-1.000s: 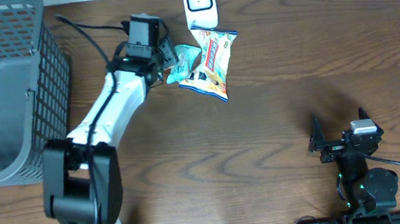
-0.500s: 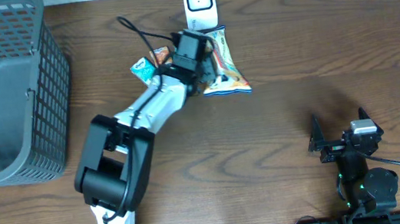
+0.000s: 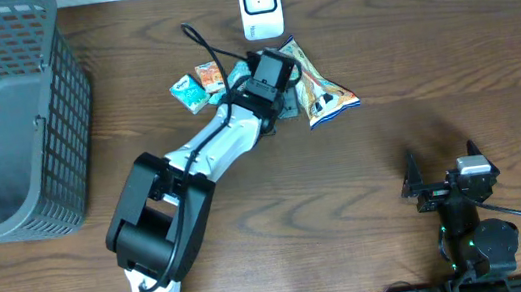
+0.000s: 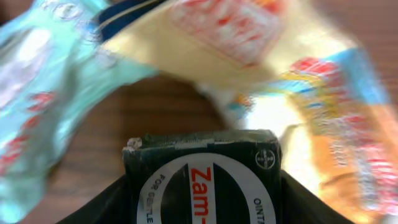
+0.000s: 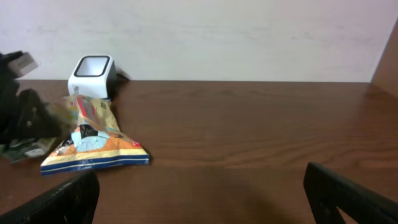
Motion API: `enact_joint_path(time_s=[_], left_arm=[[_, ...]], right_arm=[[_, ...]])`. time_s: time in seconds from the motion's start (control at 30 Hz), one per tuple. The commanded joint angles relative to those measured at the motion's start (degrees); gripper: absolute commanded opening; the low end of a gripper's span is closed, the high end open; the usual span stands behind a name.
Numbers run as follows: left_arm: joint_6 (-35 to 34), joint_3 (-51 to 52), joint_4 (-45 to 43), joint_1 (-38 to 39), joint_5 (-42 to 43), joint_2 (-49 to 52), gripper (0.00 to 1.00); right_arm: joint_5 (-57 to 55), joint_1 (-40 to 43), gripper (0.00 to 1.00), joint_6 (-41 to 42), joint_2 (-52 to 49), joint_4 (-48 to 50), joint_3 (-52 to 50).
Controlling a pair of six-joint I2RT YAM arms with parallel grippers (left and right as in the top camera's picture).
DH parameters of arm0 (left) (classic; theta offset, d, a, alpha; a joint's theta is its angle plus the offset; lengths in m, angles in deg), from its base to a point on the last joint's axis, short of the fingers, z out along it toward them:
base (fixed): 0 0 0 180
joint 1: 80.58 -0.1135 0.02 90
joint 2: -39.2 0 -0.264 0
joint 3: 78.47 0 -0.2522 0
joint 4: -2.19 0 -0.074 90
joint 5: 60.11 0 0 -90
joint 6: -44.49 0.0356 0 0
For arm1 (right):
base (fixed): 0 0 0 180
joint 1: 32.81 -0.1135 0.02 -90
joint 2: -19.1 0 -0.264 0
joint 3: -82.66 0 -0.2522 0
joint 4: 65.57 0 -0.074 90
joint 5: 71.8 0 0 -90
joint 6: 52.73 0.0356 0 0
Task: Scan the item barcode
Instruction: 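Carry the Zam-Buk tin to the scanner and hold it near the window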
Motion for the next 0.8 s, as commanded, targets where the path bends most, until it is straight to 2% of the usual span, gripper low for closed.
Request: enact_joint_path(time_s=[0.0, 0.03, 0.13, 0.3, 0.43, 0.63, 0.77], left_arm=[[-0.11, -0.33, 1.66, -0.63, -2.45, 0.09, 0.55], [0.0, -0.33, 1.88, -0.63, -2.45, 0.09, 0.58], [-0.02, -0.33, 2.05, -0.61, -2.45, 0.09, 0.78], [0.0, -0.35, 1.81, -1.07, -2.45, -0.61, 0.97], [-0.02, -0.35, 2.4, -2.08, -2.43, -4.39, 0.98], [-0.02, -0.35, 6.14, -4.24, -2.45, -16.83, 0.98], [0.68, -0.33, 14.56, -5.6, -2.47, -26.97, 0.98]], right_arm=[[-0.44, 0.17, 0.99, 0.63, 0.37, -0.28, -0.09], [-0.42, 0.17, 0.99, 0.61, 0.37, -0.26, -0.09], [-0.44, 0.17, 0.99, 0.61, 0.37, -0.26, -0.09], [-0.44, 0.17, 0.99, 0.63, 0.37, -0.28, -0.09], [-0.42, 0.17, 0.99, 0.63, 0.37, -0.26, -0.09], [-0.44, 0.17, 0.99, 0.63, 0.37, -0.28, -0.09], [-0.44, 0.17, 0.99, 0.61, 0.37, -0.26, -0.09]])
